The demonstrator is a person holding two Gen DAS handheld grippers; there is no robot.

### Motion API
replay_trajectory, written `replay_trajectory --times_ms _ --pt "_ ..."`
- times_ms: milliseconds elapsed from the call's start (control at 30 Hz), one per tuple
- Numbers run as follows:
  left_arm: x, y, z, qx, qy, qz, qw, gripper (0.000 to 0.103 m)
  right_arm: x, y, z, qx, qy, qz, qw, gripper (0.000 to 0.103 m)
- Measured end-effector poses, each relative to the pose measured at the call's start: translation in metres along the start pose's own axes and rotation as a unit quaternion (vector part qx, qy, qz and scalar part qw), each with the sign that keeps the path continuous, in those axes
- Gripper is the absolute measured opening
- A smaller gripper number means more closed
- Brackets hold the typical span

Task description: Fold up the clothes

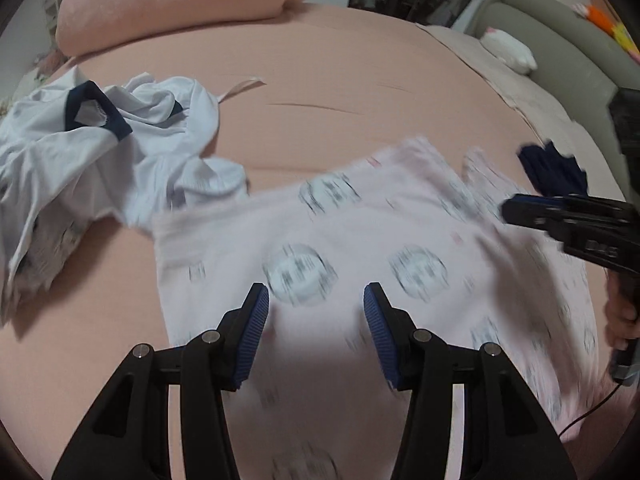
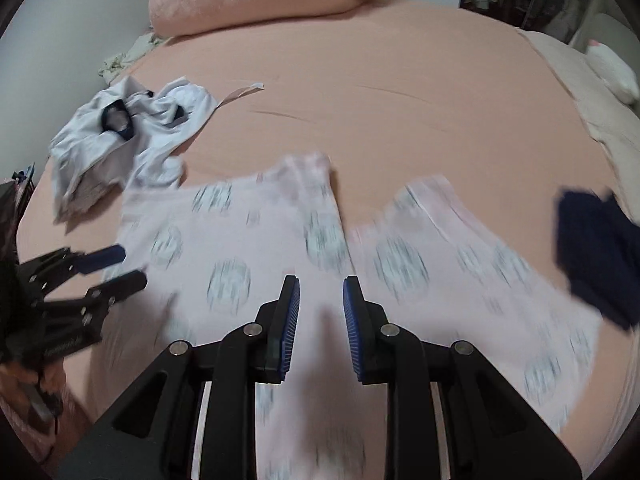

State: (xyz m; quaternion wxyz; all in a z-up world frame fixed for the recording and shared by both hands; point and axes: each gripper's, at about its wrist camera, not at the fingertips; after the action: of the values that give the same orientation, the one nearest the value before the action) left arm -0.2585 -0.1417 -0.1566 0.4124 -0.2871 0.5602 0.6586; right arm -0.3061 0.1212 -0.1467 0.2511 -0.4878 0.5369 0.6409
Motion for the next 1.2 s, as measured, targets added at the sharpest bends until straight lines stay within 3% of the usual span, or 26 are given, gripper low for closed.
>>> replay_trajectory --times_ms 233,300,533,633,767,933,1067,1200 --pt "0.034 0.014 -0.026 -0.011 0.009 -0.014 0.9998 0.052 0.075 0.048 -0.001 -0.027 -0.007 -0.038 0.999 0.022" --pt "0.038 0.012 -0.034 -0.014 0.010 -0.013 0.9998 0.045 0.084 0.052 0.006 -0.016 0.002 -0.041 0.999 0.021" --pt "0.016 0.011 -0.068 -0.086 0.012 0.019 0.9961 0.042 0.069 0.059 0.028 0.038 0.013 -0.008 0.999 0.020" --pt "-0.007 0.004 -0.046 -0.073 -0.024 0.022 0.9968 0.042 0.036 0.053 0.025 0.046 0.017 0.017 0.999 0.020" --pt "-0.026 -0.025 0.017 -0.018 -0.045 -0.022 0.9986 0.042 -0.033 0.011 0.021 0.069 0.046 0.043 0.996 0.022" --pt "-0.028 -0.083 0.091 0.050 -0.069 -0.075 0.9936 0.042 -0.080 -0.096 0.019 0.102 0.001 0.025 0.995 0.022" --pt "-0.030 -0.116 0.117 0.060 -0.064 -0.095 0.9916 0.042 -0.086 -0.180 0.027 0.116 -0.044 -0.011 0.992 0.022" --pt "-0.035 -0.145 0.119 0.055 -0.041 -0.109 0.9917 0.042 -0.093 -0.231 0.032 0.126 -0.052 -0.019 0.990 0.022"
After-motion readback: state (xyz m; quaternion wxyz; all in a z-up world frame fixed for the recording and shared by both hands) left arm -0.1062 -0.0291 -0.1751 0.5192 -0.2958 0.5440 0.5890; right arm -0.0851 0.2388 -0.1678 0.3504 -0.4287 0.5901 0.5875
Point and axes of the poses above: each gripper's, at about its wrist camera, not at the fingertips, and x roughly the way its jaws point, z to its right, y to its top, and after that the axes turned 4 degrees about -y, right-handed
